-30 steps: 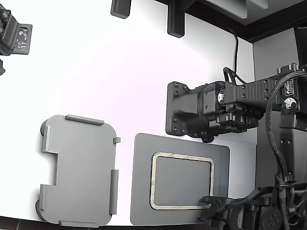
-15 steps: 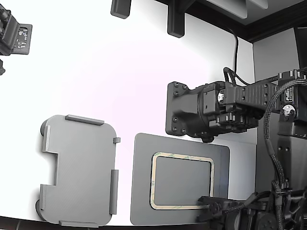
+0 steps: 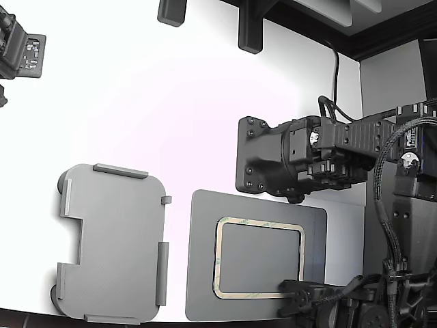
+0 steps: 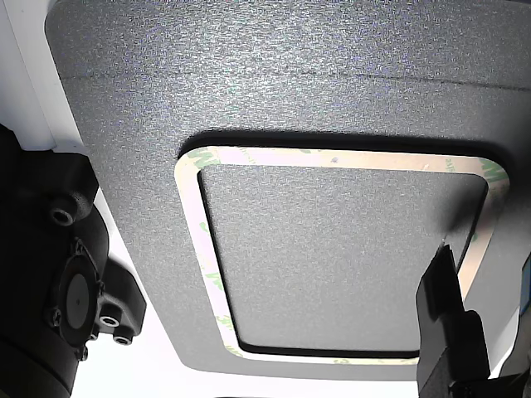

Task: Grab top frame and put it into gray box.

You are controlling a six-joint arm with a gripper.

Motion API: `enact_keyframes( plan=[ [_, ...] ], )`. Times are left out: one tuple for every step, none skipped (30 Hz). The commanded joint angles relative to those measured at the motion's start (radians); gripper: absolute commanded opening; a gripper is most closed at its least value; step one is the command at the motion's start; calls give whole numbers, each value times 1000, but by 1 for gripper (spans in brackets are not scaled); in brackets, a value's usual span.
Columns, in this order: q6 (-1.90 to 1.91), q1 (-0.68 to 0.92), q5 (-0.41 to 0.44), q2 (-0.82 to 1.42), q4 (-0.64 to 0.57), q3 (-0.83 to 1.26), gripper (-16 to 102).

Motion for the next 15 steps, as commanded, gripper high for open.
enact_keyframes(
  plan=[
    [2,-28,-5,17,3,-18,99],
    [3,-29,-6,15,5,-18,99],
    [5,-34,-8,12,8,-21,99],
    [5,-37,-9,11,9,-23,99],
    [6,-40,-12,9,9,-25,98],
    [9,-44,-17,6,9,-26,96],
    [9,-48,-20,3,12,-29,96],
    [11,-49,-21,0,15,-35,95],
    [12,-51,-23,-5,25,-46,94],
    [14,-51,-23,-9,31,-55,93],
    [15,-51,-23,-12,37,-64,93],
    [17,-51,-21,-18,40,-72,92],
    [18,-51,-20,-21,40,-75,92],
    [20,-51,-17,-25,40,-77,90],
    [23,-51,-17,-28,38,-77,89]
  ],
)
